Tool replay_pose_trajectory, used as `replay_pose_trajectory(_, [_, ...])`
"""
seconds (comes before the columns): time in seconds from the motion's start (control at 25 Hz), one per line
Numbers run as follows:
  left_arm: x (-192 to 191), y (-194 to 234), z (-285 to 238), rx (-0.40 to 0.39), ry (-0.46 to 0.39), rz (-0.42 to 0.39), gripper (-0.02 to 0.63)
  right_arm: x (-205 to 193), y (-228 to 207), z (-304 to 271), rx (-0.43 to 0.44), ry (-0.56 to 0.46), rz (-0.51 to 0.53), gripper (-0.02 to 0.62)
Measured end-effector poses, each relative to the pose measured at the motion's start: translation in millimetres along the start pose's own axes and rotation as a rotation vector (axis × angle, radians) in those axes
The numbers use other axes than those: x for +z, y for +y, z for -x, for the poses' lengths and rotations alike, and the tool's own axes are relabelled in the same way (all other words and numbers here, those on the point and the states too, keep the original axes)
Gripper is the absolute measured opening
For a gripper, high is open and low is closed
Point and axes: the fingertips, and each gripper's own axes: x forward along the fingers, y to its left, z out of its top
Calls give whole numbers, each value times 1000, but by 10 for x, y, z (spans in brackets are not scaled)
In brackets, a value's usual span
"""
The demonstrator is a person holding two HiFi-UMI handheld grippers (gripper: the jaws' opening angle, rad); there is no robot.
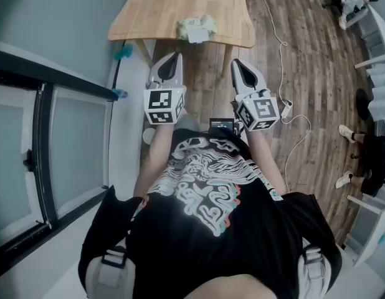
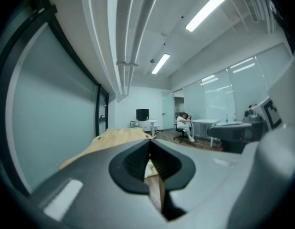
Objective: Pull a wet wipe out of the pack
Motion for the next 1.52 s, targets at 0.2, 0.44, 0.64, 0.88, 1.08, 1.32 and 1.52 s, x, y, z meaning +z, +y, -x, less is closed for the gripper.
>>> replay_pose_trajectory(0.2, [73,-209,-18,-126,-52,74,-14,1,-64,29,0,-1,-5,-2])
replay_pose_trajectory(0.44, [26,-172,-179,-82,-10,6,-12,-101,-132,-66,-5,45,20,-2])
replay_pose_trajectory(0.64, [-44,-107,-357,-78,8,-5,-12,-164,-247,-194,-18,51,-9,-2])
replay_pose_trajectory(0.88, [-42,82,-760,-82,11,-5,-12,-190,-457,-517,-35,64,-3,-2])
replay_pose_trajectory(1.08, [-61,264,-1181,-92,31,-4,-12,-250,-609,-862,-31,91,2,-2])
replay_pose_trajectory(1.32, [-214,570,-1714,-99,84,-1,-12,-426,-862,-1377,-45,137,-29,-2])
replay_pose_trajectory(1.52, [-328,887,-2106,-105,119,8,-12,-537,-952,-1839,-41,170,-44,-2])
